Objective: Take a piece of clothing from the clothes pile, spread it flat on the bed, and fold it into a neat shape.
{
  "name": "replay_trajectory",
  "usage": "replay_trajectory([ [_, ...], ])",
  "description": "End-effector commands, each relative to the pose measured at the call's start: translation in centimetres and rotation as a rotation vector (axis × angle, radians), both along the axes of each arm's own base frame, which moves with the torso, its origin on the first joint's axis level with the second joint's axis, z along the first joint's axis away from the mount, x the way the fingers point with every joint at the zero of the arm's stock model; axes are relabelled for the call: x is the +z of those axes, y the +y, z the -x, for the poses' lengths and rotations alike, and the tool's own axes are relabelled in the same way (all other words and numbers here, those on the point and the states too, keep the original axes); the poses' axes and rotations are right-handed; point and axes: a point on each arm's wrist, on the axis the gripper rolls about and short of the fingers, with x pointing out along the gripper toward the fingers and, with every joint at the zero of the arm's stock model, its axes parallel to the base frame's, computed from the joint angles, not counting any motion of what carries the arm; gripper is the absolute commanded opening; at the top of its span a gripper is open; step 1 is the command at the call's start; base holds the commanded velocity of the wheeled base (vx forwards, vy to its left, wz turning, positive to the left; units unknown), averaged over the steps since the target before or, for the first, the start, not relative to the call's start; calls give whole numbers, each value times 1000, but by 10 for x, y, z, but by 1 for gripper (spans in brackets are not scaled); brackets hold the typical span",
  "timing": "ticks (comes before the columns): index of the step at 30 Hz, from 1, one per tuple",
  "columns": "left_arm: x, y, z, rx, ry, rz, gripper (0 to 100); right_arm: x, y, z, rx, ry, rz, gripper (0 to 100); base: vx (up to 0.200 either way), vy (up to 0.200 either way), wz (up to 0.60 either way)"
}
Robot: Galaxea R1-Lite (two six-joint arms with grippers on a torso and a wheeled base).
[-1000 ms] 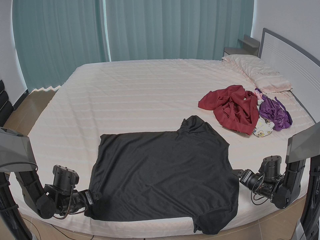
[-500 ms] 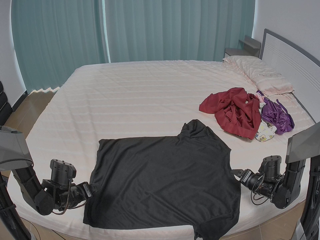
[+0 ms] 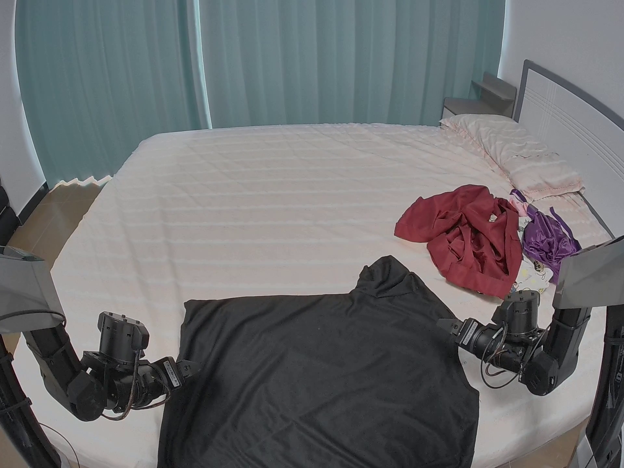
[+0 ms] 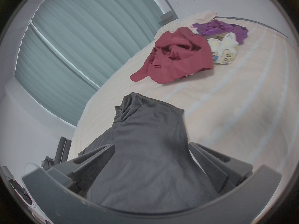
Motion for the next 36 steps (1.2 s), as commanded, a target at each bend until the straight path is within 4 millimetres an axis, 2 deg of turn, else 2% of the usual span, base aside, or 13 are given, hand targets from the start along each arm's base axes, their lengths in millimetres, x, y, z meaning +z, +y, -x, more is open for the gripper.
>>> replay_trajectory([
  [1,0,-1,3,-38,19,66,100,23,9,-50,85,-40,14,100,0,0,0],
  [3,1,-1,1,-32,17,103,100,29,14,-68,101,-42,10,100,0,0,0],
  [4,1,-2,1,-33,18,106,100,29,14,-69,101,-43,9,100,0,0,0],
  [5,0,-2,0,-32,25,130,100,33,18,-87,105,-60,5,100,0,0,0],
  [7,0,-3,0,-37,31,147,100,34,20,-104,108,-61,13,100,0,0,0],
  [8,0,-3,0,-37,30,147,100,34,20,-105,108,-61,14,100,0,0,0],
  [10,-2,-3,3,-16,53,179,100,35,23,-124,128,-46,45,100,0,0,0],
  [13,-3,-4,5,7,76,232,100,30,25,-135,143,-30,50,100,0,0,0],
  [16,-2,-4,8,10,91,297,100,14,32,-155,181,-9,81,100,0,0,0],
  [24,-1,-7,9,26,87,332,100,-2,38,-177,216,-1,131,100,0,0,0],
  [26,-3,-7,11,27,96,333,100,-7,43,-188,220,-1,129,100,0,0,0],
  [36,-3,-8,13,20,118,375,100,-9,48,-213,190,20,101,100,0,0,0],
])
